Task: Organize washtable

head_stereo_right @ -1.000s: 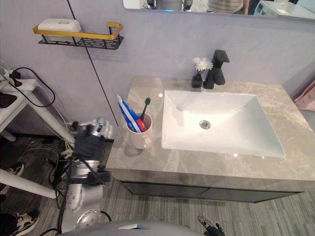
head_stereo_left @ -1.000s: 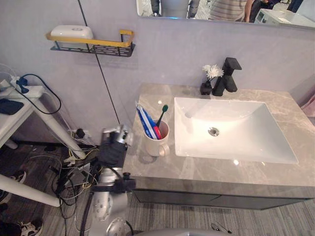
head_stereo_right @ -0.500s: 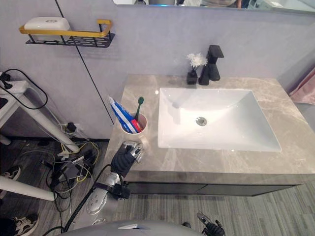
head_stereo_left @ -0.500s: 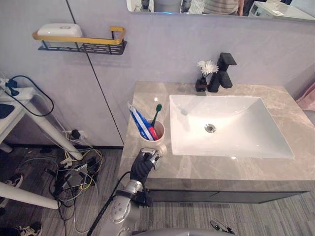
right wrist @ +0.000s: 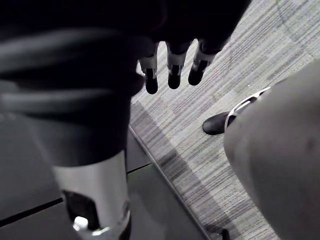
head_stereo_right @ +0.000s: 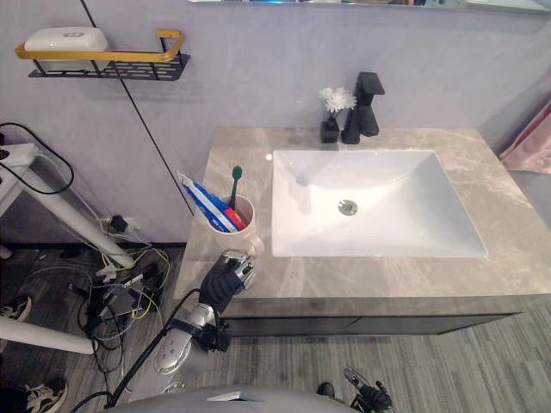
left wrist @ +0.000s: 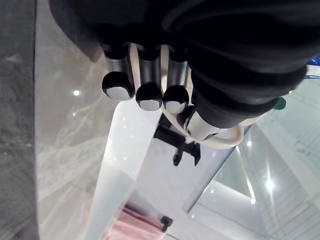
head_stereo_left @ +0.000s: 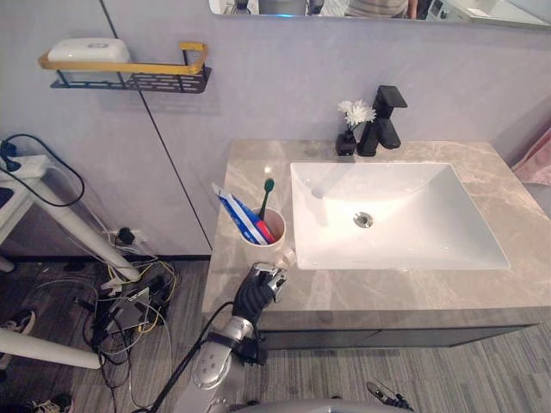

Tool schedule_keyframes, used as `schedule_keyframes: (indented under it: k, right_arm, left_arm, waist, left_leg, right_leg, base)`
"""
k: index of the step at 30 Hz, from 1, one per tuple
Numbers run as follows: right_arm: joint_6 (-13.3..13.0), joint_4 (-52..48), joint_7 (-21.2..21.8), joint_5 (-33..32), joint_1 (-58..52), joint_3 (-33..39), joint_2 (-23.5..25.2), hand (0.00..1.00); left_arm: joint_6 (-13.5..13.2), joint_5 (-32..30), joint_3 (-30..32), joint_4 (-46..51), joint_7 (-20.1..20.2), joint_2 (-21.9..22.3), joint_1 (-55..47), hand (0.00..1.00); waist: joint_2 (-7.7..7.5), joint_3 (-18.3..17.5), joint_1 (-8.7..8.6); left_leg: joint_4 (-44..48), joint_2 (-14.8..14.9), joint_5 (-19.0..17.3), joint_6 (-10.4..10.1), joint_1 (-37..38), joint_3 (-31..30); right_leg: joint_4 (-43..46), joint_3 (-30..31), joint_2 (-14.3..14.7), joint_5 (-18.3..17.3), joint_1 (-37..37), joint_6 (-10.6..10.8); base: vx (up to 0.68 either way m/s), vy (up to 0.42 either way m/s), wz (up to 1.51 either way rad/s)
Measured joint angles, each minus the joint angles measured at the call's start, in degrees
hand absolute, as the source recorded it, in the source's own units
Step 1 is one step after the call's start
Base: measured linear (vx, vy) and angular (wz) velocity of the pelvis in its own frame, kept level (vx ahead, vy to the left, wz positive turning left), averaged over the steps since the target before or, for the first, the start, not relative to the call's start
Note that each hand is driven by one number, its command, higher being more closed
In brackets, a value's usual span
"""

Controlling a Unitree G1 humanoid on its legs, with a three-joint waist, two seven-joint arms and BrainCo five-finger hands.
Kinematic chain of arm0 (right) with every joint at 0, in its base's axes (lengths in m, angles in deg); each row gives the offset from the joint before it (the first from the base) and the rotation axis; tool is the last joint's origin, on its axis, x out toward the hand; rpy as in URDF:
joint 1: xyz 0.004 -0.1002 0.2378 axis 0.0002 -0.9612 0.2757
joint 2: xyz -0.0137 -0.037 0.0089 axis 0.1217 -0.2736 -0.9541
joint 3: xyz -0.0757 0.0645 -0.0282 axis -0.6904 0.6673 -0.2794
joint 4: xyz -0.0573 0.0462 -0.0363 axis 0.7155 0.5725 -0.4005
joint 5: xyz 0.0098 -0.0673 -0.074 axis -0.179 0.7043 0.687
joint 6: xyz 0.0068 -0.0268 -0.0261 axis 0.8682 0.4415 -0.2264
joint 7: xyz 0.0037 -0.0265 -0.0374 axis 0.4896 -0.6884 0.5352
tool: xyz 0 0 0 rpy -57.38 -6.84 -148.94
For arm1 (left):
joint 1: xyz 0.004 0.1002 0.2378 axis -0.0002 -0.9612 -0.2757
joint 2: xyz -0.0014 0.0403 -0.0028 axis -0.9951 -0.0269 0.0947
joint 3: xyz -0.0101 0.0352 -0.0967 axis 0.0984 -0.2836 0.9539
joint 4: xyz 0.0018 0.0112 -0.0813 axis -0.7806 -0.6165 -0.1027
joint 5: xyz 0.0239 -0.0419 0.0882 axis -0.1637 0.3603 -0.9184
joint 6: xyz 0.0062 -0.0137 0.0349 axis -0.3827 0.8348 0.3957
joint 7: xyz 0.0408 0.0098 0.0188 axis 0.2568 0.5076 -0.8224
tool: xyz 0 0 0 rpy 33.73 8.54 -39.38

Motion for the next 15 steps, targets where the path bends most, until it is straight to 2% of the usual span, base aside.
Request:
schedule_keyframes:
  k: [2,9,15]
  right_arm:
    - [0.0,0.0,-0.02,-0.01,0.31,-0.17,-0.22,0.0]
    - [-0.01,-0.01,-0.06,-0.01,0.39,-0.18,-0.36,0.0]
    - [-0.03,-0.14,-0.06,-0.02,0.58,-0.22,-0.41,0.0]
  left_arm:
    - [0.0,-0.02,0.21,-0.12,-0.05,-0.02,0.32,1.0]
    - [-0.09,-0.19,0.83,-1.48,-1.16,0.08,2.79,1.0]
    - [-0.07,-0.33,3.62,-2.07,-2.57,0.26,4.56,1.0]
  waist:
    - [0.18,0.11,-0.64]
    - [0.28,0.22,-0.79]
    - [0.3,0.26,-1.75]
  left_leg:
    - [-0.22,0.01,0.0,0.0,-0.02,0.25]
    - [-0.71,0.05,-0.01,0.01,0.12,0.97]
    - [-0.91,0.18,-0.02,0.03,0.02,1.92]
  right_leg:
    - [0.01,0.22,0.0,0.01,-0.29,0.01]
    - [0.0,0.75,0.0,0.02,-0.7,0.01]
    - [-0.05,1.73,0.05,0.21,-1.41,0.04]
  base:
    - [0.02,0.0,-0.05]
    - [0.01,0.001,-0.04]
    - [0.0,0.002,-0.09]
